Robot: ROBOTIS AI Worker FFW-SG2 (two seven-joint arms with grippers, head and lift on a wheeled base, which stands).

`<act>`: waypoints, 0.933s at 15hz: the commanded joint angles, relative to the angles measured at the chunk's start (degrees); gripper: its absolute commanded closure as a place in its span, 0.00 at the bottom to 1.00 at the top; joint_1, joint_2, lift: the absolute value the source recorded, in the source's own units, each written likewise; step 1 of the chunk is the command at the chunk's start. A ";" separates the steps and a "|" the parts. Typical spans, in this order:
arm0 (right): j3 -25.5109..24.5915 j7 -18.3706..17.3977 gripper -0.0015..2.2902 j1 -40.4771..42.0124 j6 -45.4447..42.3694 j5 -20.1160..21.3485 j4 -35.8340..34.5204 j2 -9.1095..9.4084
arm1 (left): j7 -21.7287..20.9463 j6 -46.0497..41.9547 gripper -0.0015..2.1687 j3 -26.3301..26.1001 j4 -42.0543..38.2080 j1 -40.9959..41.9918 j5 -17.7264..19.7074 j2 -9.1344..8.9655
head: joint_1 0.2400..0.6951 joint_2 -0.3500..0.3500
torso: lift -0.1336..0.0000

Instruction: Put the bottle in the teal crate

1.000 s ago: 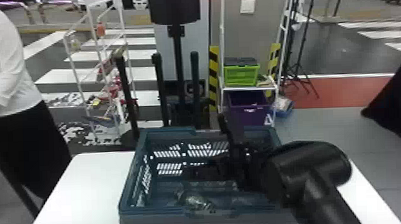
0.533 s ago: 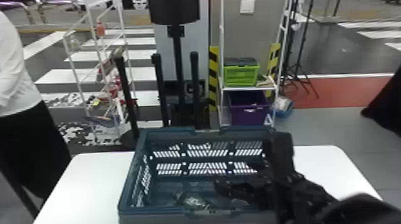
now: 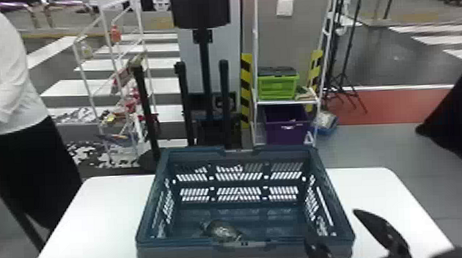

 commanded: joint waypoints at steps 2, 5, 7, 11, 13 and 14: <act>-0.93 -1.42 0.02 7.52 -9.26 -0.10 2.03 0.88 | 0.00 1.45 0.07 -0.63 -0.02 -1.12 0.00 -0.09 | 0.57 0.50 | 1.00; -1.81 -2.65 0.02 11.91 -15.58 -0.19 3.96 1.93 | 0.09 2.33 0.07 -1.16 -0.02 -2.09 0.00 -0.09 | 0.57 0.50 | 1.00; -2.07 -2.65 0.02 14.29 -20.68 -0.36 5.28 2.28 | 0.09 2.33 0.07 -1.16 -0.20 -2.26 0.00 0.00 | 0.57 0.50 | 1.00; -2.33 -2.65 0.02 16.84 -28.77 -0.98 7.74 2.37 | 0.18 3.92 0.07 -1.16 -1.43 -2.18 -0.09 0.26 | 0.57 0.50 | 1.00; -2.77 -2.65 0.02 17.54 -30.17 -1.86 8.09 2.46 | 0.18 3.92 0.07 -1.16 -1.61 -1.82 -0.09 0.26 | 0.57 0.50 | 1.00; -2.95 -2.65 0.02 17.80 -30.17 -2.03 8.27 2.46 | 0.18 3.92 0.07 -1.07 -1.69 -1.65 -0.18 0.26 | 0.57 0.50 | 1.00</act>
